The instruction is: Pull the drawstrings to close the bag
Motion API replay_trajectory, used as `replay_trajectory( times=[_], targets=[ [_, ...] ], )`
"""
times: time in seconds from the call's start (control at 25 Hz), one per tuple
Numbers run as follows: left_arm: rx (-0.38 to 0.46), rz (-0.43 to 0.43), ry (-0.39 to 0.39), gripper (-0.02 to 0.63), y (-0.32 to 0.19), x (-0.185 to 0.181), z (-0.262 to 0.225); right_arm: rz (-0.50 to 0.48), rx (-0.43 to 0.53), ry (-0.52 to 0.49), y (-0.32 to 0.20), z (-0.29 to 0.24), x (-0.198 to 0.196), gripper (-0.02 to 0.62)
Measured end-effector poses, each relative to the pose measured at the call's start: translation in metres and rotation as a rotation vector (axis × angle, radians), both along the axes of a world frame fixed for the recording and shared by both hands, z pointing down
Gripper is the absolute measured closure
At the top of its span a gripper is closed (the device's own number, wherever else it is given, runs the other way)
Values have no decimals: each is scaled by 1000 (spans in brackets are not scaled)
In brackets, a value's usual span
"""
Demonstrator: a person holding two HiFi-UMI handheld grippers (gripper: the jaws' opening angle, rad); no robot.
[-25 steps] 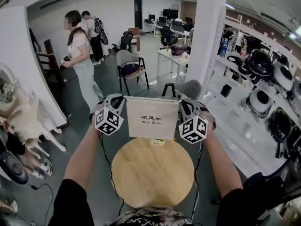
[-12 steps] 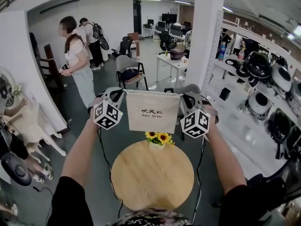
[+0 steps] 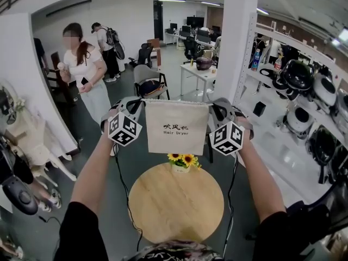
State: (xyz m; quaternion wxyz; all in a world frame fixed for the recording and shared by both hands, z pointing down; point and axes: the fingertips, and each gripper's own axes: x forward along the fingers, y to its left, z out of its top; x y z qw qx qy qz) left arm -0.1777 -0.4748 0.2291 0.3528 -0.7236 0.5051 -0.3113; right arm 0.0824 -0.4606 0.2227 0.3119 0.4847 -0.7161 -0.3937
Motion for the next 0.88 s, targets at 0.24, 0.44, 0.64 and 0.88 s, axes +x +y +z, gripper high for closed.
replay_trajectory(
  times=[0.24, 0.44, 0.64, 0.88],
  targets=[
    [25, -26, 22, 588, -1, -4, -4, 7, -17, -80, -2, -5, 2, 584],
    [48, -69, 33, 588, -3, -11, -12, 9, -21, -123, -1, -17, 6, 584],
    [69, -91, 46, 588, -4, -15, -20, 11, -28, -155, -3, -22, 10, 584],
    [68, -130, 77, 588, -7, -25, -25, 6, -55, -220, -2, -27, 14, 586]
  ],
)
